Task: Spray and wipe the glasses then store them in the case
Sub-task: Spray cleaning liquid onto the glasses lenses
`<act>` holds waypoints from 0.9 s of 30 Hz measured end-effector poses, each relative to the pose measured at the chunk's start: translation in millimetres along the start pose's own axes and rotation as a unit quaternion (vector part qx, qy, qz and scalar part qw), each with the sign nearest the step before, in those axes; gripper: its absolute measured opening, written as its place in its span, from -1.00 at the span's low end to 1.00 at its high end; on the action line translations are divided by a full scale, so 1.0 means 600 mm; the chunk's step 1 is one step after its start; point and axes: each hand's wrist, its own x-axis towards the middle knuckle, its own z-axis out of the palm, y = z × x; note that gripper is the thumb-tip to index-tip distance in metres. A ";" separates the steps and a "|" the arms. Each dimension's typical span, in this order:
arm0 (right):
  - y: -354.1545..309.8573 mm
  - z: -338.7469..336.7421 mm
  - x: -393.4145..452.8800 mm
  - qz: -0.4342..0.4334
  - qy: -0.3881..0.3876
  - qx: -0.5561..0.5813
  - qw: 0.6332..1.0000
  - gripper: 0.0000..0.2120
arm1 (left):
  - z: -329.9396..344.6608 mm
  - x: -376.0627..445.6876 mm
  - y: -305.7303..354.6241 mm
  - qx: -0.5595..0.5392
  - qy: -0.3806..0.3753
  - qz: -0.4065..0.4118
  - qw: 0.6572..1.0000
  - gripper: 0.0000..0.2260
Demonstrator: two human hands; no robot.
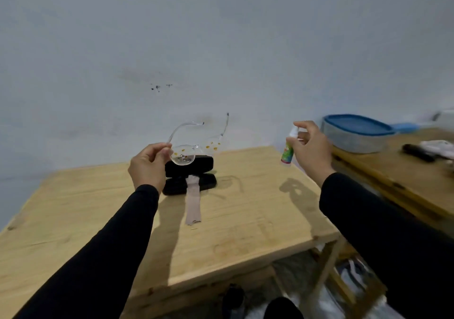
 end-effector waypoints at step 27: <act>0.174 -0.148 -0.093 0.106 -0.055 -0.163 0.979 -0.60 | 0.144 -0.054 -0.022 0.019 -0.085 -0.020 0.996 -0.82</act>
